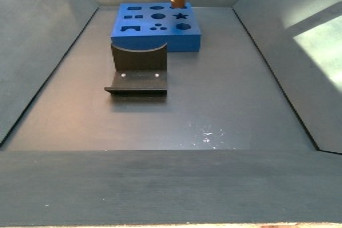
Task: Pick up the round object. Move to above the board. Insert the round object.
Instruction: Insert the round object.
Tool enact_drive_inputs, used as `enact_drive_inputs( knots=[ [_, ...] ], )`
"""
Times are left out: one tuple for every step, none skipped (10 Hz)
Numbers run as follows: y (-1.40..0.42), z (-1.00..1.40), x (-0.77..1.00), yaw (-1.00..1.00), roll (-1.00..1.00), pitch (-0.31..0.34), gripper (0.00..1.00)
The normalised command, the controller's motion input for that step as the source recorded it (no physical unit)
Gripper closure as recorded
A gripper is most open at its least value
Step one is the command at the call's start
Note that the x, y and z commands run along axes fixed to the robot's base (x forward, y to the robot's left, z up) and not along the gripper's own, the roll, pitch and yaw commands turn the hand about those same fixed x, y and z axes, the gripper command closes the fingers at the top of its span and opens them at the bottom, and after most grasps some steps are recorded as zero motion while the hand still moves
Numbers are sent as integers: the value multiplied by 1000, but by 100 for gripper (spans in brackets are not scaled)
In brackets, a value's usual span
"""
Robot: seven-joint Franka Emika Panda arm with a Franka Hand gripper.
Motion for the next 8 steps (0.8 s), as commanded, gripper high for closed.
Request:
enact_drive_inputs(
  knots=[
    [-94, -186, 771, -200, -166, -57, 100],
    [-91, 0, 740, -117, -100, -214, 100],
    [-49, 0, 731, -54, -51, -277, 100],
    [-3, 0, 757, 0, 0, -297, 100],
    [-51, -40, 726, 34, 166, -280, 100],
    [-129, -46, 620, 157, 551, -209, 100],
    [-157, -14, 466, 197, 889, -126, 100],
    [-89, 0, 291, 186, 1000, -66, 100]
  ],
)
